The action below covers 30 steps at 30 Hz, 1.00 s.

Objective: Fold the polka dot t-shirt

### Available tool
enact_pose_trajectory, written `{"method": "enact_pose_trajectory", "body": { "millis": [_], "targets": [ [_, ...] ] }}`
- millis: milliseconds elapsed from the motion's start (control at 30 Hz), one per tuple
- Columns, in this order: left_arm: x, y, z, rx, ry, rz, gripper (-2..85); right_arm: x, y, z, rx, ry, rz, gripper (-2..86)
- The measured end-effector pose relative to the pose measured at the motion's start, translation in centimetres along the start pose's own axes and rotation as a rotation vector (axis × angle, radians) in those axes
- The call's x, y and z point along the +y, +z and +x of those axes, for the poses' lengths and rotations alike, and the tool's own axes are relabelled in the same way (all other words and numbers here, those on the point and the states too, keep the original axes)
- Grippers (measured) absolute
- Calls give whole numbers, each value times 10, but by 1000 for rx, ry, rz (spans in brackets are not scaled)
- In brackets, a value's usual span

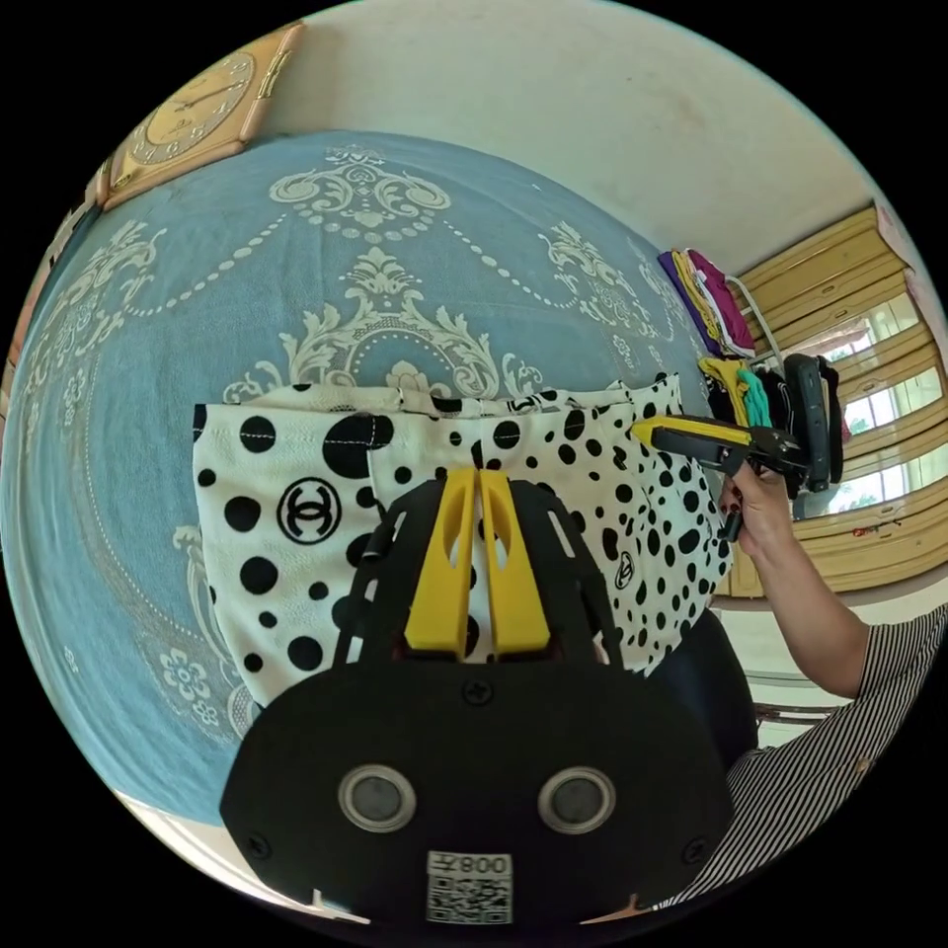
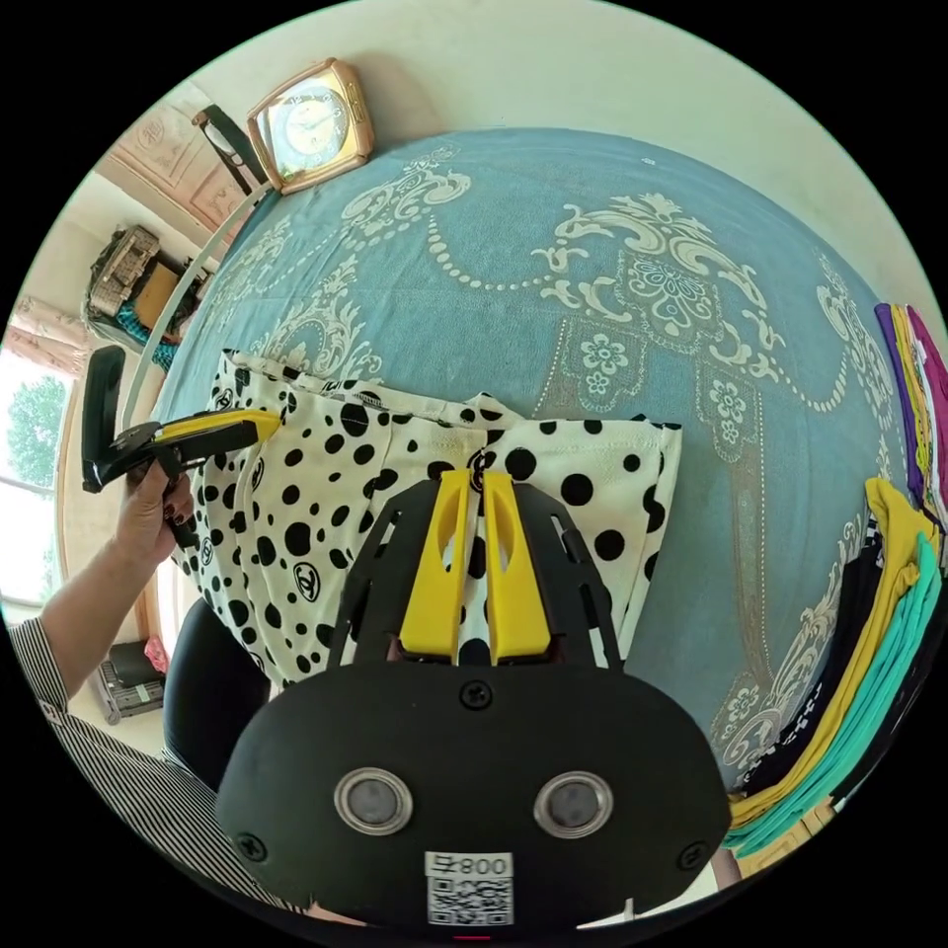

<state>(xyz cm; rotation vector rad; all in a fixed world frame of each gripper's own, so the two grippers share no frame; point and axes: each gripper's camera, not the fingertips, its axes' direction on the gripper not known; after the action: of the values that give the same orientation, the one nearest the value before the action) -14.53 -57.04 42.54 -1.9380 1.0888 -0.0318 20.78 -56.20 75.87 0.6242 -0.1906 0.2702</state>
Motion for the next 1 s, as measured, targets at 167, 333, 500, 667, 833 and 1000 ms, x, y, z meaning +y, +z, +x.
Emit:
{"method": "enact_pose_trajectory", "body": {
  "millis": [167,333,500,667,833,1000],
  "targets": [
    [7,-8,14,16,-8,57,6,4,-7,-15,-5,-3,14,6],
    [11,-18,29,8,13,110,5,16,-30,-27,-8,4,95,2],
    [10,-11,31,-8,9,99,7,20,-37,-26,-16,34,123,3],
    [16,14,20,16,-35,13,18,21,-11,-20,-31,58,32,4],
    [42,-9,16,41,-31,146,19,40,-26,-15,-81,61,101,4],
    [59,-10,-8,-73,-106,128,9,70,-43,-3,-71,88,182,2]
  ]
}}
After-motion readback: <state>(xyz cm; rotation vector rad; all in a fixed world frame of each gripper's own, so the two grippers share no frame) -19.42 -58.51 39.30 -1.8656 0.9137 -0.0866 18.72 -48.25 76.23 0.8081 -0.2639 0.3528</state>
